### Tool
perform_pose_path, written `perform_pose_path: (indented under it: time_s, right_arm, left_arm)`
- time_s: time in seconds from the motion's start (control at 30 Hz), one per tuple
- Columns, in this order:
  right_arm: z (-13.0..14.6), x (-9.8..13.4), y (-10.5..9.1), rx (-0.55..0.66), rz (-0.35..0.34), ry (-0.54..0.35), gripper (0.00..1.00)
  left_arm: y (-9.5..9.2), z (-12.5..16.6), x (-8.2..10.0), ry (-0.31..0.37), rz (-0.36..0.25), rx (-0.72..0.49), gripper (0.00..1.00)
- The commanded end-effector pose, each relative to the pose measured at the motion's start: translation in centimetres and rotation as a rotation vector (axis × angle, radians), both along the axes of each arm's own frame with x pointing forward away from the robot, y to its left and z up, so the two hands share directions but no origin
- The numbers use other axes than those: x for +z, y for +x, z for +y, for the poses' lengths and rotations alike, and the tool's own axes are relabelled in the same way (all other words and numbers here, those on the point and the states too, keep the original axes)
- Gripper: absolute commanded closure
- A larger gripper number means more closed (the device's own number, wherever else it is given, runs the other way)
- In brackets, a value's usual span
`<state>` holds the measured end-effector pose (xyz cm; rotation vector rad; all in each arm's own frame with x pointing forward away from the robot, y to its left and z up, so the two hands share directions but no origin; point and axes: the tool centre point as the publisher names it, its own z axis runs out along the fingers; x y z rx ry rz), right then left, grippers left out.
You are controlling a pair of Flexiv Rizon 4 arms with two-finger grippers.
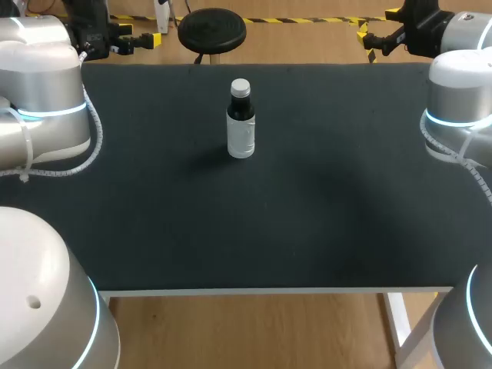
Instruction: Unscrew the bottle cap
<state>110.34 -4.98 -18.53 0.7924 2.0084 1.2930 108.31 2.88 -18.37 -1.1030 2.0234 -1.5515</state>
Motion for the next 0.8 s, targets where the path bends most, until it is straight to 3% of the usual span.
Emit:
perform_pose_path:
  time_s: [0.03, 0.5, 0.6, 0.8]
  right_arm:
    - [0.0, 0.0, 0.1, 0.001, 0.002, -0.001, 0.0]
    - [0.0, 0.0, 0.1, 0.001, 0.002, -0.001, 0.0]
    - [0.0, 0.0, 0.1, 0.001, 0.002, -0.001, 0.0]
    - [0.0, 0.0, 0.1, 0.001, 0.002, -0.001, 0.0]
  left_arm:
    - [0.0, 0.1, 0.1, 0.001, 0.004, -0.003, 0.0]
    - [0.0, 0.1, 0.1, 0.001, 0.004, -0.003, 0.0]
    - [0.1, -0.6, 0.1, 0.004, -0.01, -0.072, 0.0]
    - [-0.1, -3.1, -0.1, 0.024, -0.066, -0.33, 0.0]
